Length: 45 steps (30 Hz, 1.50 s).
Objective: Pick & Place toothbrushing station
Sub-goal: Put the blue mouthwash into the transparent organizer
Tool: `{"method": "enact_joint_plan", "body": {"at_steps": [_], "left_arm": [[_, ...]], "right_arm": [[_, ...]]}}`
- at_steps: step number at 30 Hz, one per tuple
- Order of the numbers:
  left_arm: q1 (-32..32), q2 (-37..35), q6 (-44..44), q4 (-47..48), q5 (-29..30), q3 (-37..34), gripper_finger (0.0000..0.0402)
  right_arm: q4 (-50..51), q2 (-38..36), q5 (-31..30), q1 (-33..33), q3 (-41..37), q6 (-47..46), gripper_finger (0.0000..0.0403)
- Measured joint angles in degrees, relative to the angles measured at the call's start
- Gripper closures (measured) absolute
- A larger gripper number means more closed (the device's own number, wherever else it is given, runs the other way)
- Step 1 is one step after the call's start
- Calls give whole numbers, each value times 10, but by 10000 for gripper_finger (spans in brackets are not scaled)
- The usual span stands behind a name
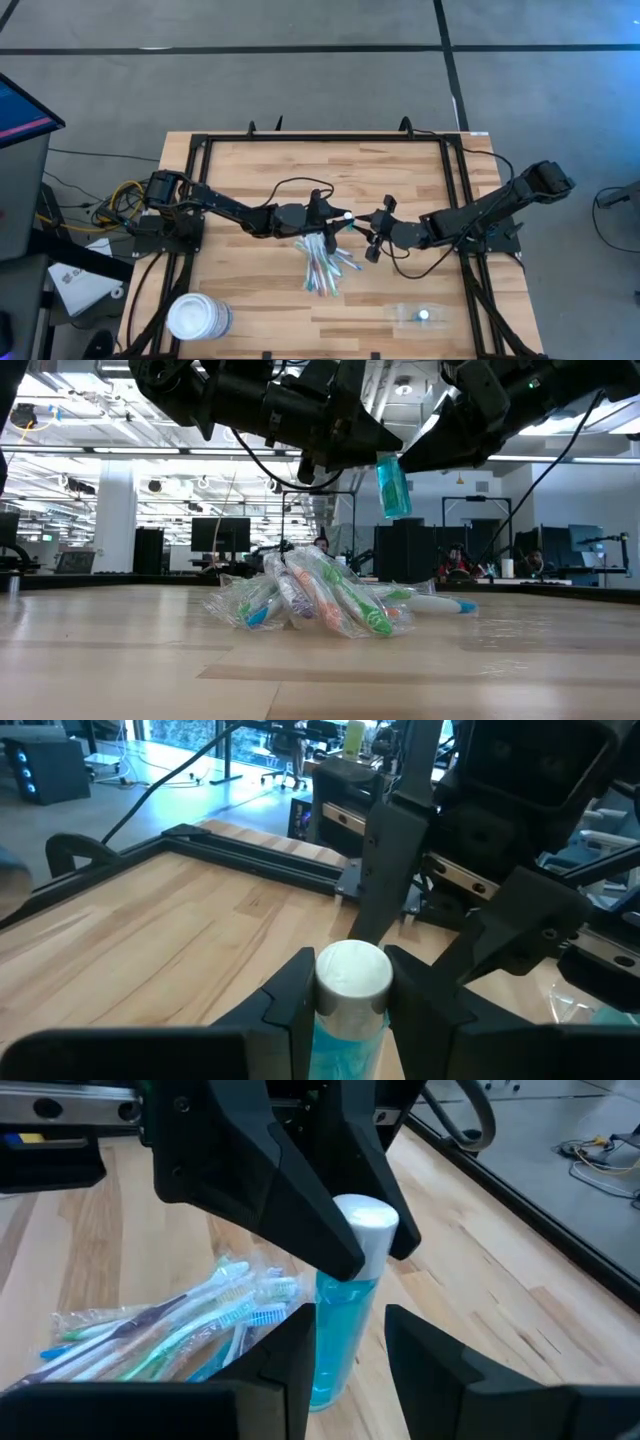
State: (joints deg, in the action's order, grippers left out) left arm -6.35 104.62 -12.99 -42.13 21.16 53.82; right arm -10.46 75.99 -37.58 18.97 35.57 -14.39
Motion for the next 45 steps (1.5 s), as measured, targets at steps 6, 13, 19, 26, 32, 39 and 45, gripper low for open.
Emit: {"method": "enact_joint_plan", "body": {"at_steps": [6,13,19,26,32,39,45], "left_arm": [[0,0,0,0,1,0,309],[0,0,-10,0,3,0,309],[0,0,-15,-5,16,0,309],[3,0,-15,-15,19,0,309],[3,0,-15,-18,18,0,309],[7,0,-15,-22,14,7,309],[7,0,-15,-23,14,8,309]], "right_arm": [[-16,2,1,-8,0,-1,234],[-35,2,1,-10,0,-2,201],[-40,2,3,-16,0,-6,219],[-54,2,5,-20,0,-6,240],[-55,2,31,-35,0,-6,242],[-59,2,33,-42,0,-6,238],[-69,2,33,-42,0,-6,247]]}}
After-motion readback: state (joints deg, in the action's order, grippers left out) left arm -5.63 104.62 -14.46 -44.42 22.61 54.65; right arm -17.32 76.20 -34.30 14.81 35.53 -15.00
